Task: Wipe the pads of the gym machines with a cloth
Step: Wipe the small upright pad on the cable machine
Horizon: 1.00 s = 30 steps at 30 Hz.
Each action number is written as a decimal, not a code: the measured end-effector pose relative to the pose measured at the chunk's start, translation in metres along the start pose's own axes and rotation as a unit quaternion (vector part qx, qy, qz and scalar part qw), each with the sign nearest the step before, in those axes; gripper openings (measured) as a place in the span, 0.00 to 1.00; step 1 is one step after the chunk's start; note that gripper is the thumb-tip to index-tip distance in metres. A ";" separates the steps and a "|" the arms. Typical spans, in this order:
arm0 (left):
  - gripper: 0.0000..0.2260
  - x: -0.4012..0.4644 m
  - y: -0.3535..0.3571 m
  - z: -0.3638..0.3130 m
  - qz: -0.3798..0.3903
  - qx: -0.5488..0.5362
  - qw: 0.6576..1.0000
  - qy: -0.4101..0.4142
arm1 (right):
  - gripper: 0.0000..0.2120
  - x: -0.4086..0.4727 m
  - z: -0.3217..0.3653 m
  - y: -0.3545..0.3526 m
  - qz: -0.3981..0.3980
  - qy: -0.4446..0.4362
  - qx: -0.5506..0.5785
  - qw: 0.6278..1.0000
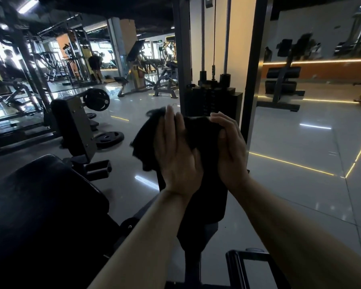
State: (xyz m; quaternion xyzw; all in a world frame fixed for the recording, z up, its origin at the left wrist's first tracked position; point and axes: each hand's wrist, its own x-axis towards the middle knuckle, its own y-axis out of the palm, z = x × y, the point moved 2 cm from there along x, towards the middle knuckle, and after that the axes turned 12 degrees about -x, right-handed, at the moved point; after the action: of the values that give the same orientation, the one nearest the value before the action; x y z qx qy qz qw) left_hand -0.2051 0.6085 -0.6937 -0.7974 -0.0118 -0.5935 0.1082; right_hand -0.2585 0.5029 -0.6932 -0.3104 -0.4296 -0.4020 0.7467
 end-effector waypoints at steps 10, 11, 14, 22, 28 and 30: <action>0.42 -0.157 0.006 0.020 0.177 0.174 0.968 0.034 | 0.16 -0.001 -0.001 0.003 -0.025 -0.005 -0.052 0.998; 0.38 -0.155 0.005 0.024 0.199 0.186 0.961 0.054 | 0.16 -0.001 -0.001 0.002 -0.025 -0.004 -0.056 0.998; 0.28 -0.124 0.000 0.026 0.180 0.204 0.959 0.079 | 0.16 -0.001 0.000 0.002 -0.024 -0.004 -0.074 0.997; 0.31 -0.023 0.005 0.006 0.079 0.044 0.995 -0.029 | 0.15 -0.002 -0.004 0.003 -0.012 0.011 -0.052 0.999; 0.37 -0.119 0.016 0.002 0.115 0.126 0.985 -0.019 | 0.13 -0.001 -0.005 0.004 -0.042 -0.023 -0.056 0.997; 0.38 -0.154 0.017 0.011 0.161 0.118 0.979 -0.028 | 0.12 -0.001 -0.005 0.005 -0.046 -0.027 -0.054 0.997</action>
State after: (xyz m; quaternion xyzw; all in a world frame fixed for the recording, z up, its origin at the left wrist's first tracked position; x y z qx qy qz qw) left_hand -0.2378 0.6110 -0.8452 -0.7867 0.0441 -0.5402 0.2956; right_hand -0.2529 0.5017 -0.6968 -0.3410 -0.4412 -0.4502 0.6974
